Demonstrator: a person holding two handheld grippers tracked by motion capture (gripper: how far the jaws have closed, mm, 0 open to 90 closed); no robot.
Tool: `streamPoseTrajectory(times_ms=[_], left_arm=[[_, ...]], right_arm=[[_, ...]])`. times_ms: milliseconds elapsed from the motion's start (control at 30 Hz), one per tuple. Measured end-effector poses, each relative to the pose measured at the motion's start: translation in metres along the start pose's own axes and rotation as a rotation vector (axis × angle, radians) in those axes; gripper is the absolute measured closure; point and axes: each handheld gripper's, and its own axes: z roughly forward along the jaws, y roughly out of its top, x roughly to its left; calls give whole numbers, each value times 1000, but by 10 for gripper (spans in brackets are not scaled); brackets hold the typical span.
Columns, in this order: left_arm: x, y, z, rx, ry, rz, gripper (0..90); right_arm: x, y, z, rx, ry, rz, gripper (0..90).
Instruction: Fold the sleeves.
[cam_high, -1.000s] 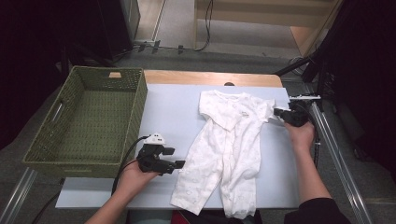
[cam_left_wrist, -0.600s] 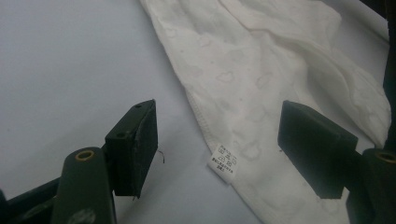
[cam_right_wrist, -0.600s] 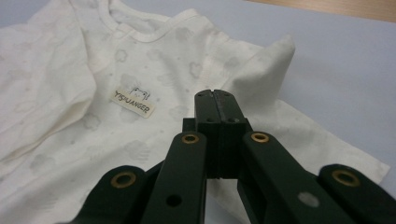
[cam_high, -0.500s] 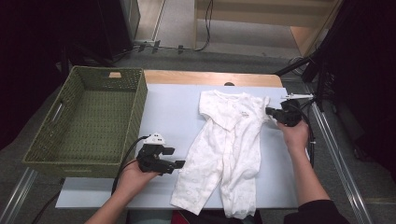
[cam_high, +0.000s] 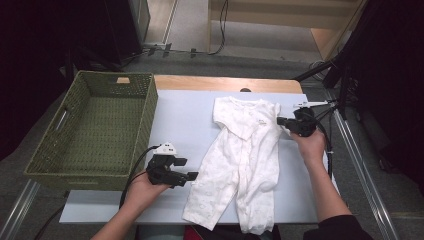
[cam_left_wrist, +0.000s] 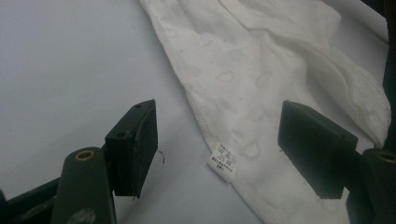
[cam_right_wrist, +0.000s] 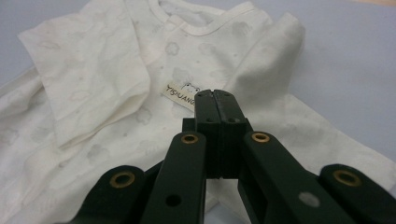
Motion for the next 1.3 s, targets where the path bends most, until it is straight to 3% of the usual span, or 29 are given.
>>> streamPoseTrajectory(times_ms=[300,367,500,767,1133,1300], left_arm=[[0,0,0,-2,-1,5,291],[0,0,0,-1,-2,5,291],[-1,0,0,-5,-10,5,291],[-1,0,0,-7,-15,6,291],[-3,-1,0,-5,-11,6,291],[-4,-2,0,-2,-16,6,291]], right_arm=[[7,0,10,30,42,-6,860],[6,0,11,32,70,8,753],[3,2,5,26,78,25,561],[-14,0,-6,25,49,58,394],[-46,-12,-15,34,3,132,390],[-53,-16,-10,56,-23,141,395]])
